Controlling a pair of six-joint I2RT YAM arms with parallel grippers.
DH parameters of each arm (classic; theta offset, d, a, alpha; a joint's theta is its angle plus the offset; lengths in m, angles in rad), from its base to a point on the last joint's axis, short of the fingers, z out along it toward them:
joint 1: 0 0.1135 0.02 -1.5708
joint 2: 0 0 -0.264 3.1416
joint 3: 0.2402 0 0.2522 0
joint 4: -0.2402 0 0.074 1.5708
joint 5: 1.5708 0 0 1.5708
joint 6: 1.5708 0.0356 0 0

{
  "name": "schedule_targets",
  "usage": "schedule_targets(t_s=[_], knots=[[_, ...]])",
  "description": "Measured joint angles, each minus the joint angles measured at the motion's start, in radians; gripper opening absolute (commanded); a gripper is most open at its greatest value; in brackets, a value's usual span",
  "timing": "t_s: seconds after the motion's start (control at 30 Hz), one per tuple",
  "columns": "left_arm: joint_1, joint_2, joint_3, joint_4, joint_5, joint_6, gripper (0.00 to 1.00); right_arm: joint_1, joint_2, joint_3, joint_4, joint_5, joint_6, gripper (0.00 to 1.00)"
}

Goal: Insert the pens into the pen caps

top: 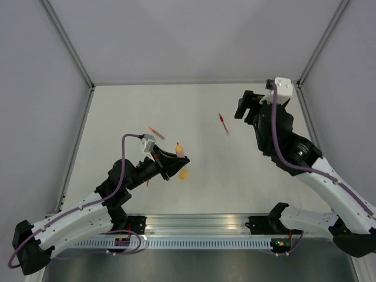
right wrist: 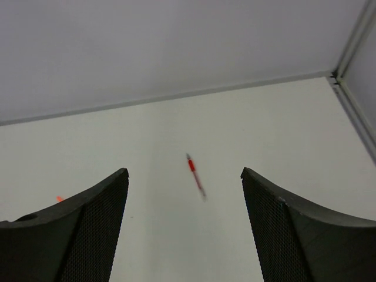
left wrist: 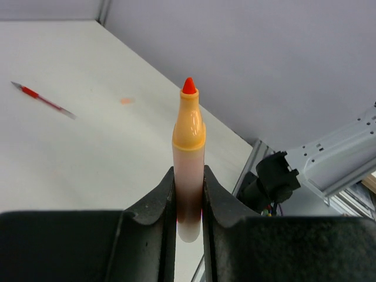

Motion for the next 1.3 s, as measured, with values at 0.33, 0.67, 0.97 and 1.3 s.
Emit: schedule_targets(t_s=[0.33, 0.67, 0.97, 1.3], knots=[[0.000, -0.226, -0.035, -0.060, -0.184, 0.010, 0.02, -0.253, 0.418, 0.074, -0.094, -0.444, -0.010, 0.61], [0.000, -0.479, -0.068, -0.188, -0.485, 0.010, 0.02, -0.058, 0.524, -0.167, -0.024, -0.544, 0.417, 0.61], [0.000, -0.534, -0.084, -0.266, -0.616, 0.007, 0.02, 0.117, 0.881, 0.280, -0.388, -0.426, 0.860, 0.61], [0.000, -0.597, -0.085, -0.287, -0.648, 0.002, 0.02, 0.151, 1.064, 0.382, -0.554, -0.438, 1.020, 0.61]])
